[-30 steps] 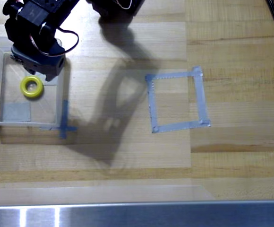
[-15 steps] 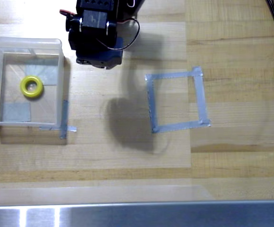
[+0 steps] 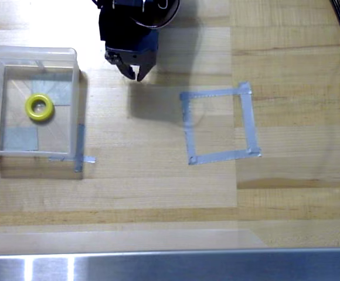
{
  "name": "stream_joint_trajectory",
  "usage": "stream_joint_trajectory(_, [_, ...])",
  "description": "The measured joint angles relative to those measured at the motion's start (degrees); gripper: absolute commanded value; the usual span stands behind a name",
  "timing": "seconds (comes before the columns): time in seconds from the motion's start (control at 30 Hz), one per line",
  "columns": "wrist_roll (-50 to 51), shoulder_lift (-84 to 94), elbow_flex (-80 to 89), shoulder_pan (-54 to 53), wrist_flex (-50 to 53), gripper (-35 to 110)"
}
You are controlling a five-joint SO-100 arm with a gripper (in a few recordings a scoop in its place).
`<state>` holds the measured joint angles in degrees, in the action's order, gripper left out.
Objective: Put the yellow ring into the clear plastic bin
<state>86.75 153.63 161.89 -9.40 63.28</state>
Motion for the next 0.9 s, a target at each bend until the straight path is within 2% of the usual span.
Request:
stream_joint_trajectory(0.37, [0.44, 25.05, 15.12, 1.32, -2.55, 1])
stream_joint_trajectory(0.6, [-0.53, 28.21, 16.17, 1.32, -1.23, 0])
stream_joint_trajectory(0.9, [-0.53, 28.21, 16.17, 1.32, 7.21, 0])
